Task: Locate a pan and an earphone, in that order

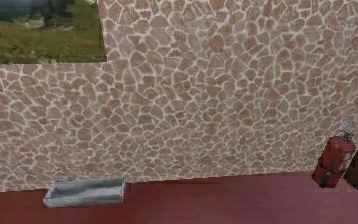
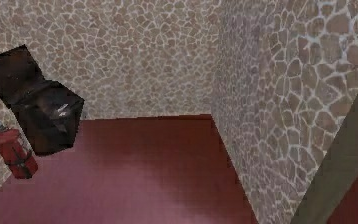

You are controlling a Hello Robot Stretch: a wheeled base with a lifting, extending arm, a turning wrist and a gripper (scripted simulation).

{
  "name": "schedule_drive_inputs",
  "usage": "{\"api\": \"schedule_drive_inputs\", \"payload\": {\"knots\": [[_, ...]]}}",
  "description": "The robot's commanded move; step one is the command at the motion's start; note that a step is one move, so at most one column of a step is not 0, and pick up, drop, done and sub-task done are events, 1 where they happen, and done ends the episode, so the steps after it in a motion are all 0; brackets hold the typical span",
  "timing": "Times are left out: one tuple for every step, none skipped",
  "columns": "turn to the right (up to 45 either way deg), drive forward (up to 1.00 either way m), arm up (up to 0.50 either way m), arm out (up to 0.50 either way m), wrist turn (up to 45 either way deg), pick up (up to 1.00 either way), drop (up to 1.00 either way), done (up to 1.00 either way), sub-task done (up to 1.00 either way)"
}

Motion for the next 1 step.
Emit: {"api": "schedule_drive_inputs", "payload": {"knots": [[39.0, 0.00, 0.00, 0.00, 0.0, 0.00, 0.00, 0.00, 0.00]]}}
